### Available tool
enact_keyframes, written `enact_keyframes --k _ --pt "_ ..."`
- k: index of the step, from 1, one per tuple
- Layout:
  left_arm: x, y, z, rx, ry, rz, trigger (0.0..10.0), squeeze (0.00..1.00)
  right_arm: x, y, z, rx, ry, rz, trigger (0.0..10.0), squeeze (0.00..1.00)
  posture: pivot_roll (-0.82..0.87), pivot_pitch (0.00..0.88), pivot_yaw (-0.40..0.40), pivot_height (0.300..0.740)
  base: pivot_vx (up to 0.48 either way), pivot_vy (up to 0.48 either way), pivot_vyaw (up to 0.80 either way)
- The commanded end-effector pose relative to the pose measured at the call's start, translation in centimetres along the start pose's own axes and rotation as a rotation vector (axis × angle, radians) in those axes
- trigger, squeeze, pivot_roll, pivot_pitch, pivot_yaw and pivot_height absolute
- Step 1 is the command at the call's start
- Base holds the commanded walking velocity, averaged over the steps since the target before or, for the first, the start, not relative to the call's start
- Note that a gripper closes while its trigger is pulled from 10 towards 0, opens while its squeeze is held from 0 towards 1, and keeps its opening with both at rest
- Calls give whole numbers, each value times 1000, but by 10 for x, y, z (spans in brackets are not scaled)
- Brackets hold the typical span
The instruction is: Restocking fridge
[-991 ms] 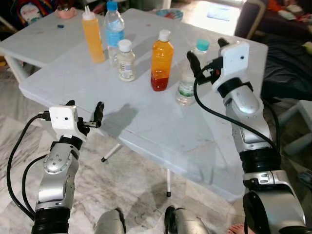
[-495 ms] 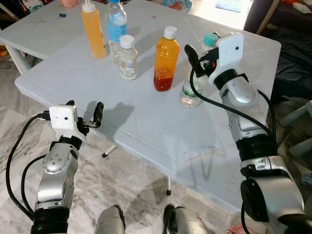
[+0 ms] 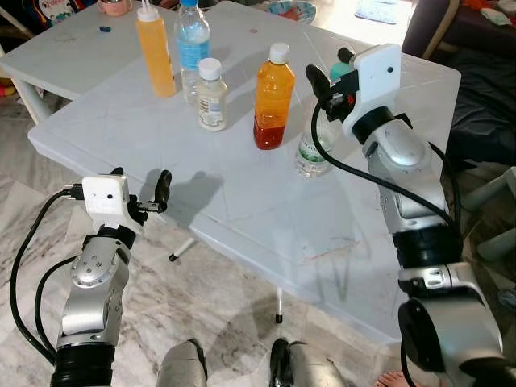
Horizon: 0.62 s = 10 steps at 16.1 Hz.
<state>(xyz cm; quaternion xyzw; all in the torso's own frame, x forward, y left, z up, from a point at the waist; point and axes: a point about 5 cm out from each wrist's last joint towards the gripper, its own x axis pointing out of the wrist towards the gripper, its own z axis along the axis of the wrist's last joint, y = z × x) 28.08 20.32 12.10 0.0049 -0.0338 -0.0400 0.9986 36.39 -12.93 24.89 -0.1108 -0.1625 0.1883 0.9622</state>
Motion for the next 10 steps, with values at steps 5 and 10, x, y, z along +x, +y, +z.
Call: enact_keyframes --k 5,10 --pt "0 -3 0 25 7 -15 10000 0 -11 2 -5 0 111 -25 0 0 49 131 -34 740 0 0 0" --pt "0 -6 -3 28 27 -31 10000 0 -26 -3 -20 -5 245 -88 0 0 45 129 -34 740 0 0 0"
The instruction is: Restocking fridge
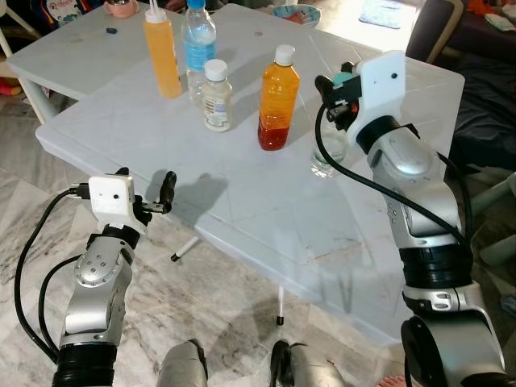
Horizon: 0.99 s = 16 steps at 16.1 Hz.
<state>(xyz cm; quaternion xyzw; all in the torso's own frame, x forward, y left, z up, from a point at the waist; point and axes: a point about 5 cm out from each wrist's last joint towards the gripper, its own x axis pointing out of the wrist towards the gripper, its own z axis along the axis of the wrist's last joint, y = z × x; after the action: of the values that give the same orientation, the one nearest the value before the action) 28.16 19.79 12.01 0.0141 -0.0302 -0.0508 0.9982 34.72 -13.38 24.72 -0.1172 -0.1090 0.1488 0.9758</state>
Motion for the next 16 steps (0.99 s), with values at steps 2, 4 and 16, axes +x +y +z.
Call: enact_keyframes --k 2,4,16 --pt "-1 -2 -3 10 21 -12 10000 0 -9 -8 -29 -10 154 -35 0 0 44 128 -32 740 0 0 0" --pt "0 -3 -4 6 27 -12 10000 0 -11 -10 -28 2 142 -56 0 0 44 127 -29 740 0 0 0" --pt "0 -10 -12 -19 76 32 10000 0 -17 22 7 227 -106 57 10000 0 36 121 -42 740 -162 0 0"
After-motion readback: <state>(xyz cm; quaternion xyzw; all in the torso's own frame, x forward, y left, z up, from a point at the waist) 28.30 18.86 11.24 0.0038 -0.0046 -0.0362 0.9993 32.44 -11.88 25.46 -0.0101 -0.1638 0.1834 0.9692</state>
